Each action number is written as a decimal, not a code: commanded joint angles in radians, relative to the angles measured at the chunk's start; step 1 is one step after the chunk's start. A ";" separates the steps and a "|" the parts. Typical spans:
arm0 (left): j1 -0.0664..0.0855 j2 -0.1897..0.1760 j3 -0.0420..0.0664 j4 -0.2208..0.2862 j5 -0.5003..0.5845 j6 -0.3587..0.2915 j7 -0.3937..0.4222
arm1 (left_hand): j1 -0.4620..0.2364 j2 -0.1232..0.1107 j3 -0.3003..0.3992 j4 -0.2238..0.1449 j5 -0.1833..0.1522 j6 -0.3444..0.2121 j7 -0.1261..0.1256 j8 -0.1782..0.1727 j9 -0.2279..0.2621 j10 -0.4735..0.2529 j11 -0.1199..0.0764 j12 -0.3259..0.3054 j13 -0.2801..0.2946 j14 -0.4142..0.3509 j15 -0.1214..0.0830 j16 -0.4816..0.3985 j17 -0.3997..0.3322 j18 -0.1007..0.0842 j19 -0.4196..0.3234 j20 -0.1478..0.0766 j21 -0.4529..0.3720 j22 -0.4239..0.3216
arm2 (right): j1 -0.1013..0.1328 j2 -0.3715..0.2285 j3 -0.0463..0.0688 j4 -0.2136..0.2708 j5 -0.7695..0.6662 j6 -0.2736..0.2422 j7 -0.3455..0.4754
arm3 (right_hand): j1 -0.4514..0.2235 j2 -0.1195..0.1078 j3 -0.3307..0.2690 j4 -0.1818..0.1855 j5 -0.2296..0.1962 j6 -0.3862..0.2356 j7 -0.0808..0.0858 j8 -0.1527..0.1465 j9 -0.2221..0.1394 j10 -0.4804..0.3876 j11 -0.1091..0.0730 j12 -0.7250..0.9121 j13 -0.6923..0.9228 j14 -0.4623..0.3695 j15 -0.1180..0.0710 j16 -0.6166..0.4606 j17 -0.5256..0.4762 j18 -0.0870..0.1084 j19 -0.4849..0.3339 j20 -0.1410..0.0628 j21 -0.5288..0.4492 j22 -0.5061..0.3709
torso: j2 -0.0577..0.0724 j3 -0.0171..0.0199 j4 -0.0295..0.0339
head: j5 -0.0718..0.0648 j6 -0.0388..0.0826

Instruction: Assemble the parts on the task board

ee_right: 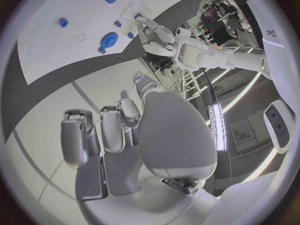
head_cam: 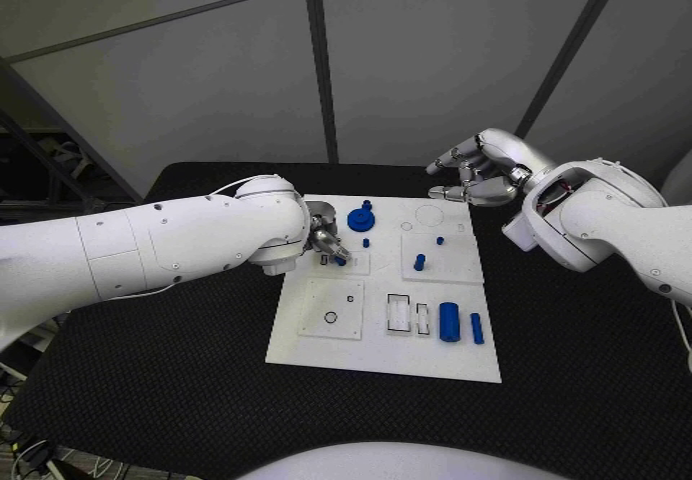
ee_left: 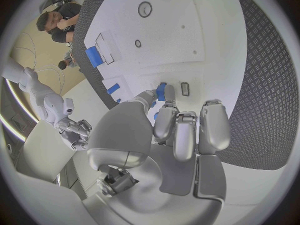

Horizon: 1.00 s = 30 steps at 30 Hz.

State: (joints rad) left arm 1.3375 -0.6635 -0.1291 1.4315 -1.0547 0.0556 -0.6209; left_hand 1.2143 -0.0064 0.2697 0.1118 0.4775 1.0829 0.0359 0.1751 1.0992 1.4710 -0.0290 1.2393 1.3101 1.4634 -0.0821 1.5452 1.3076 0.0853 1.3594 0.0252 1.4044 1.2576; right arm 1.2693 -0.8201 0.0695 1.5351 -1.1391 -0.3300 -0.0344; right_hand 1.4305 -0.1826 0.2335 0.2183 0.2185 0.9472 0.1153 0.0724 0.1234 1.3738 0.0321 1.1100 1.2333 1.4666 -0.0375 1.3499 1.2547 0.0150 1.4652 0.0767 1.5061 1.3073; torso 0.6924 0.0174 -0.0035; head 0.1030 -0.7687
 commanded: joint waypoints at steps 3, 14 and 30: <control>-0.010 0.010 -0.004 -0.009 -0.006 0.033 0.000 | -0.022 -0.003 0.182 -0.172 -0.014 0.014 -0.001 0.003 0.002 0.054 -0.004 0.001 0.187 0.101 -0.008 0.007 0.238 -0.014 0.009 0.000 0.003 0.005 | 0.002 0.001 0.001 0.001 0.001 0.007 0.003 | -0.011 0.002 0.007 -0.001 0.004 0.007 0.002 -0.004 -0.001 0.003 -0.003 0.000 0.001 0.032 -0.007 -0.001 0.001 0.008 0.053 -0.010 -0.002 0.180 | 0.000 0.0001 0.0002 | 0.001 -0.004; -0.013 0.014 -0.004 -0.018 -0.006 0.057 -0.007 | -0.042 -0.010 0.183 -0.165 -0.030 0.026 -0.006 0.005 0.009 0.058 -0.008 0.003 0.189 0.103 -0.009 0.013 0.246 -0.015 0.015 -0.002 0.007 0.014 | 0.002 0.000 0.001 0.001 0.001 0.007 0.002 | -0.011 0.002 0.007 -0.001 0.004 0.007 0.002 -0.004 -0.001 0.003 -0.003 0.000 0.001 0.032 -0.007 -0.001 0.001 0.008 0.053 -0.010 -0.002 0.180 | 0.001 0.0001 -0.0013 | 0.001 -0.003; -0.013 0.017 -0.004 -0.020 -0.006 0.054 -0.009 | -0.089 -0.016 0.153 -0.114 -0.219 0.050 -0.020 -0.005 0.018 0.064 -0.017 0.006 0.193 0.105 -0.017 0.018 0.252 -0.019 0.025 -0.008 0.014 0.032 | 0.002 -0.001 0.001 0.004 0.001 0.006 0.000 | -0.012 0.003 0.008 -0.001 0.004 0.008 0.002 -0.004 -0.002 0.002 -0.003 -0.001 0.000 0.031 -0.007 -0.003 -0.001 0.008 0.052 -0.010 -0.004 0.178 | 0.001 0.0007 -0.0009 | 0.002 -0.004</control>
State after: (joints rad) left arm 1.3296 -0.6485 -0.1282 1.4115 -1.0584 0.0836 -0.6216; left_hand 1.1313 -0.0237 0.3563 0.0577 0.2614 1.1259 0.0176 0.1759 1.1167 1.4675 -0.0411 1.2430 1.3101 1.4667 -0.0931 1.5569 1.3076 0.0852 1.3775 0.0144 1.4123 1.2885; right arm 1.2693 -0.8213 0.0695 1.5366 -1.1391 -0.3269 -0.0367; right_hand 1.4262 -0.1783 0.2361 0.2157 0.2183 0.9472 0.1153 0.0724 0.1225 1.3738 0.0321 1.1100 1.2332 1.4666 -0.0375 1.3499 1.2545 0.0150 1.4691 0.0729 1.5061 1.3073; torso 0.6932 0.0177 -0.0039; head 0.1036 -0.7726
